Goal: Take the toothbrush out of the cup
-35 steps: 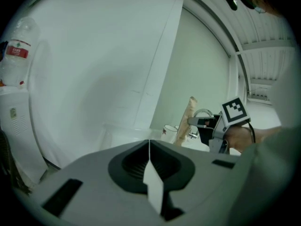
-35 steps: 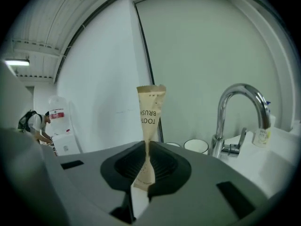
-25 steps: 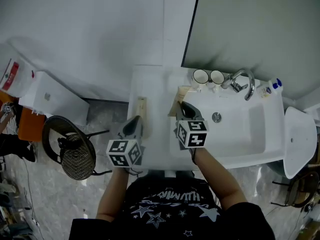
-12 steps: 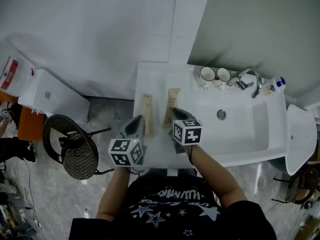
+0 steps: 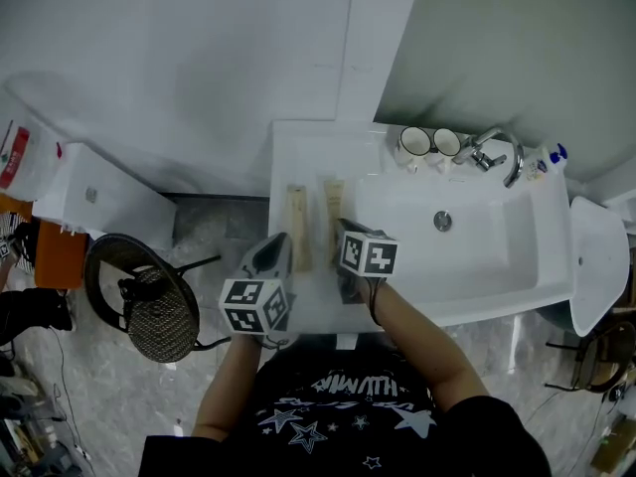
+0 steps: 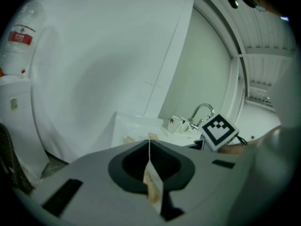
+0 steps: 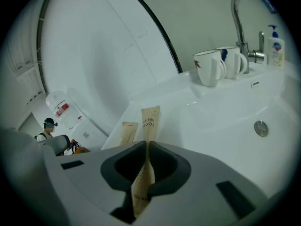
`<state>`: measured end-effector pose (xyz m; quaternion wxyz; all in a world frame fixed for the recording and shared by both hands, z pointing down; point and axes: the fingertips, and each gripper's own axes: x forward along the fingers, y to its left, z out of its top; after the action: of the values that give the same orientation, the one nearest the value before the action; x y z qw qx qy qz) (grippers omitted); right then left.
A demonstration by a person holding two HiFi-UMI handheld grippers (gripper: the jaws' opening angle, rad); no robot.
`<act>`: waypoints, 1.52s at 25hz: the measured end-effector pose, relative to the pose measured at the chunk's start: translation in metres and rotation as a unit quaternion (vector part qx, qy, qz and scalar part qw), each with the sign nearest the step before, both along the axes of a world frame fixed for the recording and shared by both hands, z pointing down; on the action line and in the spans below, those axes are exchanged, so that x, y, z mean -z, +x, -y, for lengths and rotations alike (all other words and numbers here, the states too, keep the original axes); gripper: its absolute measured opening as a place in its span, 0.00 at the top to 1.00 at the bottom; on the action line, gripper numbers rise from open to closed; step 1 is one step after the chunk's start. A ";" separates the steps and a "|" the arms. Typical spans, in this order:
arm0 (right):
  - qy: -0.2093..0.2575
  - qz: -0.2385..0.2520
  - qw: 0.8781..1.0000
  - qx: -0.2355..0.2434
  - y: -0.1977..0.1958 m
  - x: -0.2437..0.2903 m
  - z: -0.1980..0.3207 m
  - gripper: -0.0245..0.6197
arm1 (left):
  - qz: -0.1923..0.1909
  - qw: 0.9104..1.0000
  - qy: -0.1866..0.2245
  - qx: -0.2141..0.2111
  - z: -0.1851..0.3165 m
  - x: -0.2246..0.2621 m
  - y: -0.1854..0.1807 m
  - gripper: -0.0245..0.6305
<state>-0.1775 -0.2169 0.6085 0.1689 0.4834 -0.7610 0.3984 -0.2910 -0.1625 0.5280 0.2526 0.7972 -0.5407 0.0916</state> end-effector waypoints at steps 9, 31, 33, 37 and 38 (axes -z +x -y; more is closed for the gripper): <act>-0.009 -0.008 1.000 -0.021 -0.006 -0.005 0.002 0.90 | -0.003 1.000 -0.004 -0.024 0.004 -0.004 -0.002 0.93; 0.094 -0.022 0.989 0.110 0.011 0.041 -0.001 0.81 | 0.002 0.999 0.005 0.032 -0.001 0.008 0.029 0.93; 0.107 -0.020 0.985 0.133 0.015 0.049 -0.002 0.86 | 0.000 0.999 0.007 0.051 -0.003 0.013 0.035 0.93; 0.134 -0.017 0.975 0.174 0.026 0.062 -0.008 0.91 | 0.003 0.996 0.014 0.085 -0.011 0.021 0.050 0.93; 0.141 -0.016 0.973 0.182 0.030 0.064 -0.010 0.93 | 0.005 0.996 0.015 0.091 -0.012 0.022 0.054 0.93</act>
<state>-0.1479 -0.2072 0.5442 0.1812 0.3619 -0.8819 0.2419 -0.2365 -0.1500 0.5062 0.2450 0.7479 -0.6135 0.0641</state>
